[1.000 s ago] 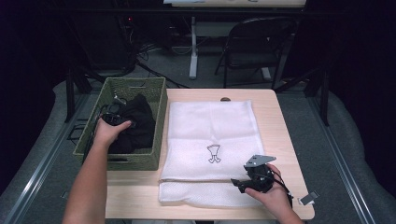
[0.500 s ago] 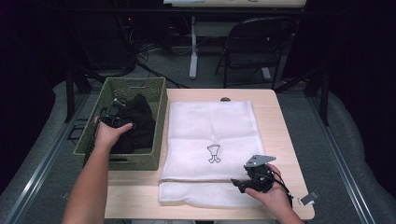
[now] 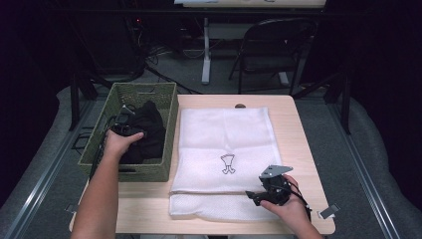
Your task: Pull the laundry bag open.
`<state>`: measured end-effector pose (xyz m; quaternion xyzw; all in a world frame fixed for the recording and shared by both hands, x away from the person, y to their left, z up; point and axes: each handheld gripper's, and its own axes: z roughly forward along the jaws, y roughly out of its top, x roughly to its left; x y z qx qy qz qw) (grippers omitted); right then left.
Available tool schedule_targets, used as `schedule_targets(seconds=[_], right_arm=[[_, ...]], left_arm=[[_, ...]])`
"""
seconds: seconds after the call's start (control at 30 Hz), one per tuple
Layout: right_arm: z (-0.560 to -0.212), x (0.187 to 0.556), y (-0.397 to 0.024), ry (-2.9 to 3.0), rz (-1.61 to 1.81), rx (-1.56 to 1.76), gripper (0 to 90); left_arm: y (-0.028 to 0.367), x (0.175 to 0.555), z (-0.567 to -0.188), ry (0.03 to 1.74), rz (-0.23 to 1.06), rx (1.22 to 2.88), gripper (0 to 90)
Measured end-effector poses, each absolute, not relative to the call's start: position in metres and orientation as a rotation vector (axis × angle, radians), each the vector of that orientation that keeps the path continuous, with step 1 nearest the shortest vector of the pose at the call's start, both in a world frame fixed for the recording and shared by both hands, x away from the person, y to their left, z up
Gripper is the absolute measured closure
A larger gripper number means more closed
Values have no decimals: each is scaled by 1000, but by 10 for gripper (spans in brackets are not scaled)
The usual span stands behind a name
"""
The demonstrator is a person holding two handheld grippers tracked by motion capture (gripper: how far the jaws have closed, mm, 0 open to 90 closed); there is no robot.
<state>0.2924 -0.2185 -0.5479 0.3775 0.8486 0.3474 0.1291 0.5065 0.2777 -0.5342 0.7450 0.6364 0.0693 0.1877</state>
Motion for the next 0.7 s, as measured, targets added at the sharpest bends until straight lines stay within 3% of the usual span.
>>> schedule_targets(seconds=[0.7], right_arm=[[-548,294,-215,2474,1013,1083,243]], left_arm=[[269,507,-542,1822,259,2123,2]])
